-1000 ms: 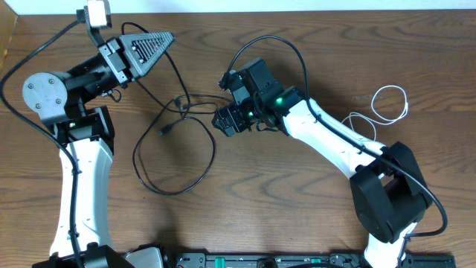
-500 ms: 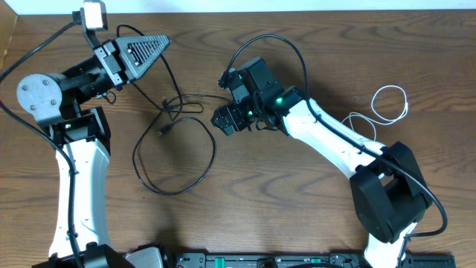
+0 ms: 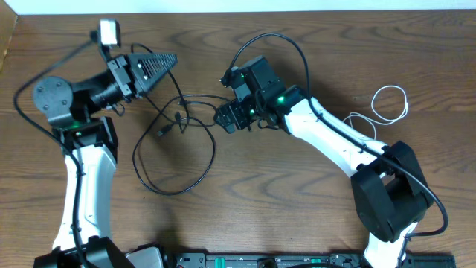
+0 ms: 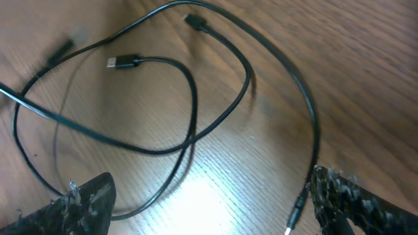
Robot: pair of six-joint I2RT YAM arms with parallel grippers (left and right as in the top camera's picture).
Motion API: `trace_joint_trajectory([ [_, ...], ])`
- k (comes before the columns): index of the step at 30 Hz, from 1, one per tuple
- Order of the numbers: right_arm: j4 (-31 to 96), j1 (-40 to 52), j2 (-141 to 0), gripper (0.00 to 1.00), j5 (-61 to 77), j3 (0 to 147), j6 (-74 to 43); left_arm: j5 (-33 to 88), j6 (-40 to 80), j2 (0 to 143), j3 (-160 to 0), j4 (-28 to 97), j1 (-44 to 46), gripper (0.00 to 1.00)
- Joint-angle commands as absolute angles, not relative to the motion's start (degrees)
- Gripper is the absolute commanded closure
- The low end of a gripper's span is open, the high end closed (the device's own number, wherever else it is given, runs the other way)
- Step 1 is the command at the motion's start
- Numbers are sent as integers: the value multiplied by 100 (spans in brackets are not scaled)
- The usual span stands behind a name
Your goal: Untangle cables
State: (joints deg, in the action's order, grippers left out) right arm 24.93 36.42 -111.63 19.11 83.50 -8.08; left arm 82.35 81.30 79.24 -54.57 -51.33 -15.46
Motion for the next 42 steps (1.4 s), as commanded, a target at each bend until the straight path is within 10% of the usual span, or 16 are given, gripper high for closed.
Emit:
trace_joint_trajectory([
  [1, 2554, 3566, -11170, 9, 1835, 8344, -720, 8095, 7472, 7900, -5019, -4755, -1540, 92],
  [12, 2615, 3564, -11170, 8, 1831, 8344, -718, 6458, 4864, 7902, -4211, -902, -1533, 92],
  [23, 2615, 3479, -11170, 8, 1831, 8344, -718, 4132, 3483, 7902, -4211, 1487, -958, 36],
  [34, 2620, 3301, -11170, 8, 1835, 8344, -720, 3223, 3009, 7902, -4698, 2561, -655, 25],
  [39, 2613, 3256, -11170, 25, 2388, 8344, -701, 2305, 2665, 7902, -5596, 3804, -655, 24],
  [42, 2587, 3317, -11177, 52, 2480, 8344, -703, 1529, 2615, 7902, -5922, 4241, -655, 24],
])
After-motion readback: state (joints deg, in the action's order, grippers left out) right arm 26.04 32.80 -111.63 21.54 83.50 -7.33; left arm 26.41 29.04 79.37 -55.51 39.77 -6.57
